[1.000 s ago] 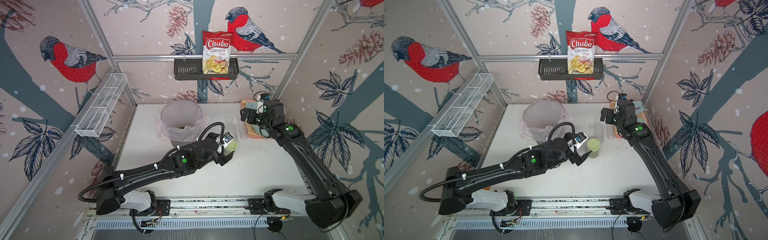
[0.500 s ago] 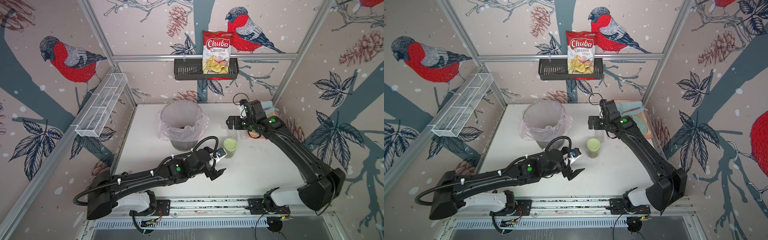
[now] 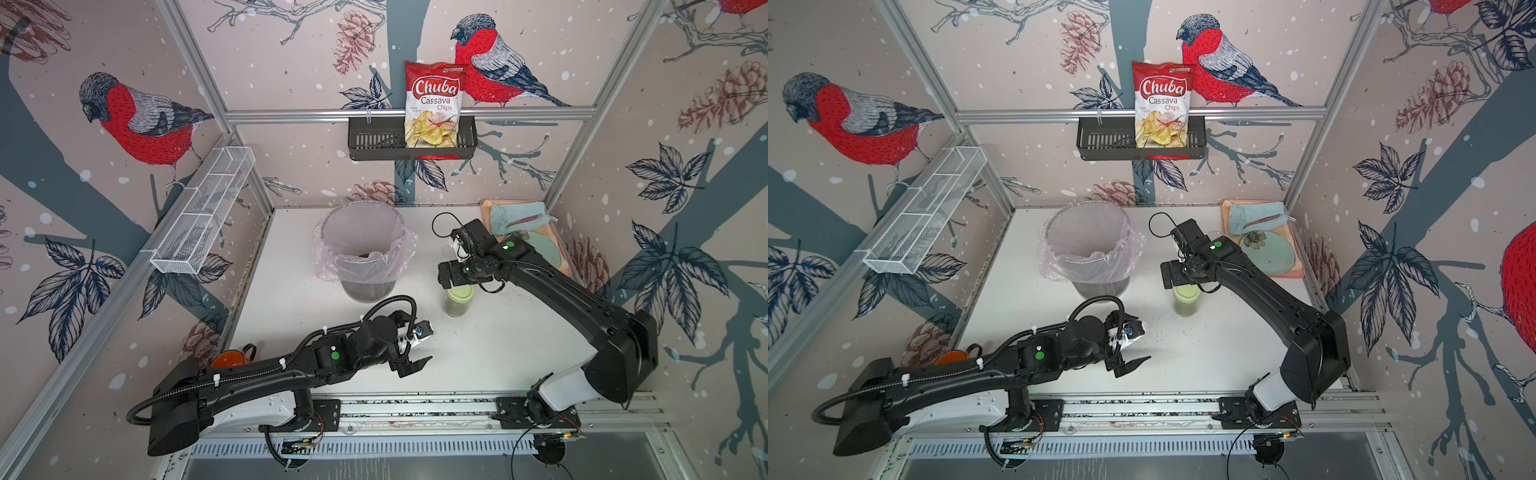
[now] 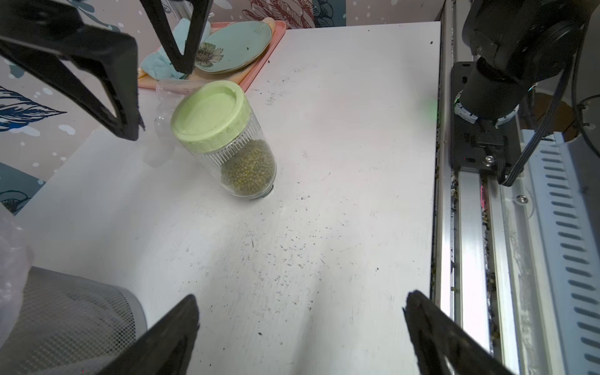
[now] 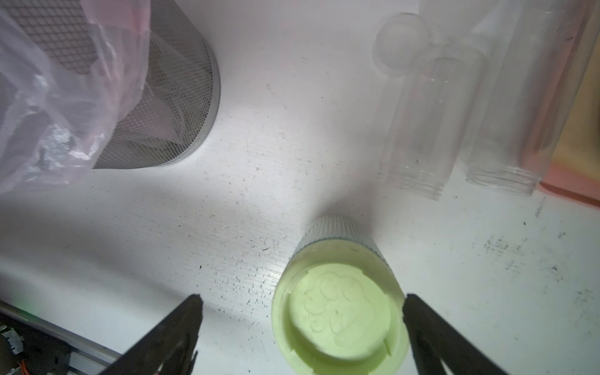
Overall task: Empty moldy mung beans from jars
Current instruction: Pick up the jar from the center of the board.
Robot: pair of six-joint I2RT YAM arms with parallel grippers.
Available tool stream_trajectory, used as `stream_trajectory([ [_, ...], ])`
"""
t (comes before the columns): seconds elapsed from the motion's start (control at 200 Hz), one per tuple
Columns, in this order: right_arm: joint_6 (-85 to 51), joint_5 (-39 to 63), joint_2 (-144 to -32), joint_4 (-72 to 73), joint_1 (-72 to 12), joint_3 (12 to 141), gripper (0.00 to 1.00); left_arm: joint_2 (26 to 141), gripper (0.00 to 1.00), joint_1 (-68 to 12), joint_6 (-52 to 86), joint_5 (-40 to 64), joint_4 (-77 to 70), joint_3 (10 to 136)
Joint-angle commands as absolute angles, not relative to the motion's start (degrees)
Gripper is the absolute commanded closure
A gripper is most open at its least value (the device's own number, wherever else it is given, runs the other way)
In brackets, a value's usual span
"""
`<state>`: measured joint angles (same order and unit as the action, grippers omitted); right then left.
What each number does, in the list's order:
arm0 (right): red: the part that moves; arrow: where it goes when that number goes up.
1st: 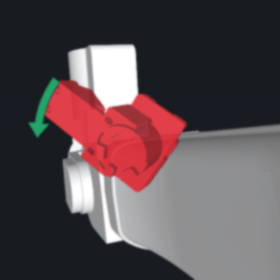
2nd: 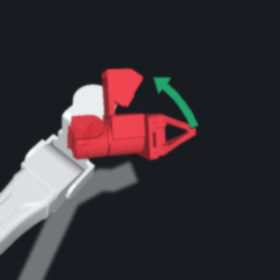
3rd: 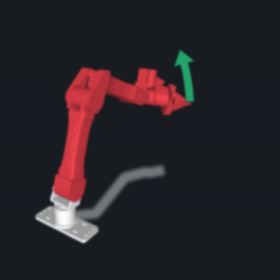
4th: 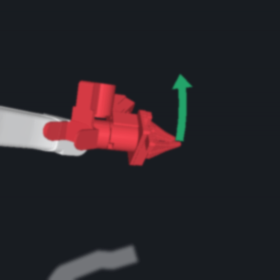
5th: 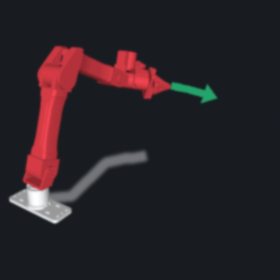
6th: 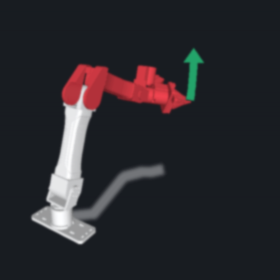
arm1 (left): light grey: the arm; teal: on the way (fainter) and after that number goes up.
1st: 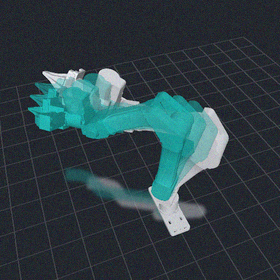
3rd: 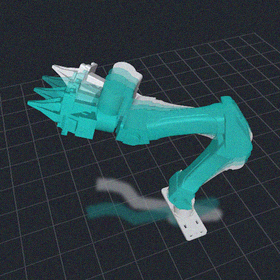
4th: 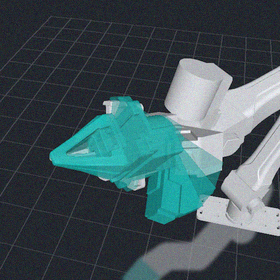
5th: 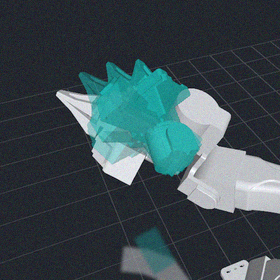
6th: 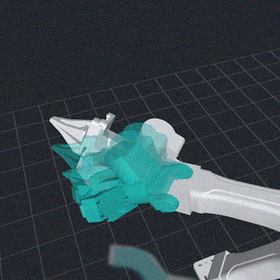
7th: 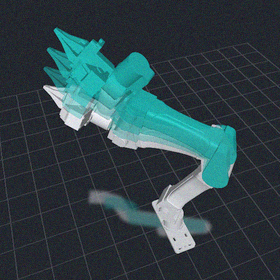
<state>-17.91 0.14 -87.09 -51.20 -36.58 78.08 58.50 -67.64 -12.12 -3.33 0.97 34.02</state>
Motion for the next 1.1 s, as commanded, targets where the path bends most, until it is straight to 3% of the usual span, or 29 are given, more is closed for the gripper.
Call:
stream_trajectory([
  [0.0,-17.9,-1.9,-88.2,-53.6,-36.8,78.0,0.00,59.0,0.03,-67.6,-13.4,-6.3,-1.2,34.8],
  [0.605,-18.0,-6.4,-93.8,-55.1,-37.7,76.6,0.01,59.6,0.03,-67.6,-13.8,-11.4,0.9,36.7],
  [1.096,-17.4,-3.6,-94.6,-55.5,-37.8,76.7,0.02,59.9,0.03,-67.6,-13.9,-11.9,1.1,37.0],
])
